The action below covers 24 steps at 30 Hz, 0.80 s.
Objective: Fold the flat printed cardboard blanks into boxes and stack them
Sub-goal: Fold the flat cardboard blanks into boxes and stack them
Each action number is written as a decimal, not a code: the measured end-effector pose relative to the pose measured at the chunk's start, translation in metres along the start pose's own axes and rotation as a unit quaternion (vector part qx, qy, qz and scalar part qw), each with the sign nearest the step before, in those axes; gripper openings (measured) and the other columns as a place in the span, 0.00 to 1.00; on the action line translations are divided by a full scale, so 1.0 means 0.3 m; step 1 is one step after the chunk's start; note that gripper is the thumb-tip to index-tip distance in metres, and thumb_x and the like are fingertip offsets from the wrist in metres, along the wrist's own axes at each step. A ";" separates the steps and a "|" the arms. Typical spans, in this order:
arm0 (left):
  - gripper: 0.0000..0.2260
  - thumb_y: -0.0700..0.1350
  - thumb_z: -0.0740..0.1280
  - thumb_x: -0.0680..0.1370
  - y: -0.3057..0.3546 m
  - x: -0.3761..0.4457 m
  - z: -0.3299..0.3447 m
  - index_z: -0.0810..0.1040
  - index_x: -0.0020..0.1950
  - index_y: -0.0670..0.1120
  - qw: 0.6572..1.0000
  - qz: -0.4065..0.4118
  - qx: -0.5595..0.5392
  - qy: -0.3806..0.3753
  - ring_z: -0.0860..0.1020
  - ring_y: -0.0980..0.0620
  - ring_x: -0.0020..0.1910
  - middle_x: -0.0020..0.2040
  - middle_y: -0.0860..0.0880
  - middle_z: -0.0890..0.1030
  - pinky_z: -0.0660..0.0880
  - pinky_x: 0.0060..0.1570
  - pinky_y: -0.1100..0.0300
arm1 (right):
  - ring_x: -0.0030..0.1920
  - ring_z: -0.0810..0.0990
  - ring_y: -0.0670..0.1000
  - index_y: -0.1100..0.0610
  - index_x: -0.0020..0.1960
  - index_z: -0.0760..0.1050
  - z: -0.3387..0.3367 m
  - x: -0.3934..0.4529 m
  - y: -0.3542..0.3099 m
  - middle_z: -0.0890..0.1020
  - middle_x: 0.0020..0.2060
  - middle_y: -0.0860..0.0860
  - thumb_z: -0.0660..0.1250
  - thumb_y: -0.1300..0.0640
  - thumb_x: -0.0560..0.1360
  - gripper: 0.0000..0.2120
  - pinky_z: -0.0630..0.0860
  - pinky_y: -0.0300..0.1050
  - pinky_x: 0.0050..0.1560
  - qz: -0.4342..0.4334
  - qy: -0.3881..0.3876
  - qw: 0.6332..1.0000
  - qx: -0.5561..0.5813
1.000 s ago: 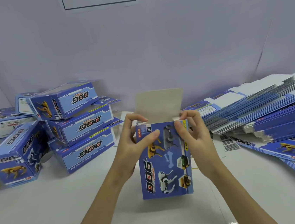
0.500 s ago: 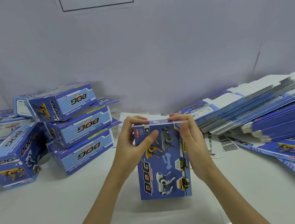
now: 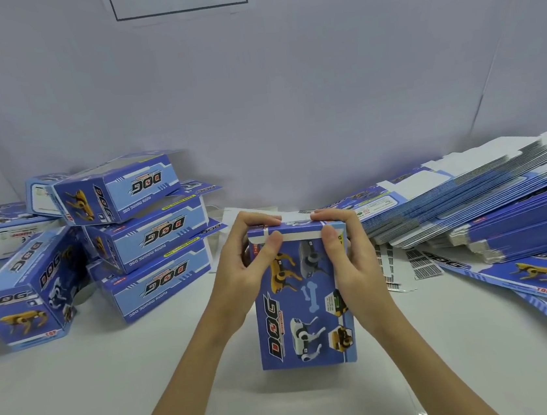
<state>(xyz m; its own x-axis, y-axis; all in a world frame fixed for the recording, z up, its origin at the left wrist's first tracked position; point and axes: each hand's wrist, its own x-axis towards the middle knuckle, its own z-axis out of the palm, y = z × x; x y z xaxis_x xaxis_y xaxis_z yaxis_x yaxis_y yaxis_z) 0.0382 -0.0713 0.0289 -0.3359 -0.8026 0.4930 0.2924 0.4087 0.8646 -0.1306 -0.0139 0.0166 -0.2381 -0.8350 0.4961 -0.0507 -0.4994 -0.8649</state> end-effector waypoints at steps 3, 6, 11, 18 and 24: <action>0.06 0.46 0.66 0.82 0.001 -0.001 0.008 0.78 0.56 0.57 1.000 0.012 0.000 0.008 0.84 0.41 0.59 0.63 0.51 0.82 0.85 0.45 0.55 | 0.65 0.82 0.58 0.55 0.66 0.73 -0.004 0.002 0.007 0.78 0.65 0.57 0.59 0.51 0.84 0.14 0.85 0.46 0.48 -0.002 0.000 1.000 0.019; 0.06 0.48 0.65 0.82 -0.006 -0.007 0.016 0.77 0.58 0.54 1.000 0.011 -0.011 0.008 0.85 0.44 0.58 0.60 0.53 0.83 0.85 0.44 0.56 | 0.65 0.83 0.59 0.53 0.65 0.73 -0.007 0.003 0.003 0.78 0.66 0.58 0.59 0.50 0.84 0.13 0.86 0.49 0.48 0.009 -0.008 1.000 0.026; 0.06 0.50 0.64 0.83 -0.024 0.001 0.020 0.77 0.58 0.57 0.999 0.036 0.006 0.019 0.85 0.44 0.58 0.60 0.54 0.83 0.84 0.42 0.57 | 0.61 0.85 0.62 0.54 0.62 0.76 -0.013 0.010 -0.007 0.81 0.64 0.59 0.62 0.52 0.84 0.10 0.85 0.60 0.48 -0.009 0.016 1.000 0.024; 0.29 0.62 0.71 0.78 -0.057 -0.005 0.028 0.68 0.76 0.58 0.899 0.192 0.388 0.057 0.68 0.52 0.72 0.73 0.51 0.66 0.72 0.69 0.55 | 0.42 0.79 0.61 0.42 0.67 0.79 -0.031 0.023 -0.005 0.79 0.52 0.67 0.68 0.41 0.82 0.15 0.78 0.57 0.45 -0.001 0.190 0.982 0.009; 0.59 0.66 0.80 0.66 -0.084 -0.029 0.099 0.44 0.84 0.62 0.959 0.020 0.276 -0.066 0.53 0.58 0.83 0.83 0.61 0.52 0.66 0.77 0.46 | 0.73 0.78 0.53 0.37 0.80 0.65 -0.025 0.016 -0.002 0.79 0.73 0.54 0.57 0.45 0.87 0.22 0.79 0.48 0.66 0.001 0.020 0.992 0.123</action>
<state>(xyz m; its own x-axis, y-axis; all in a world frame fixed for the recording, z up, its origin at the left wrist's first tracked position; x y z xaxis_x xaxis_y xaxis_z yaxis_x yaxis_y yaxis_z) 0.0071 -0.0618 0.0056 -0.4544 -0.7343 0.5043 -0.1981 0.6352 0.7465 -0.1391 -0.0157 0.0190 -0.2757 -0.8284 0.4876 0.1865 -0.5437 -0.8183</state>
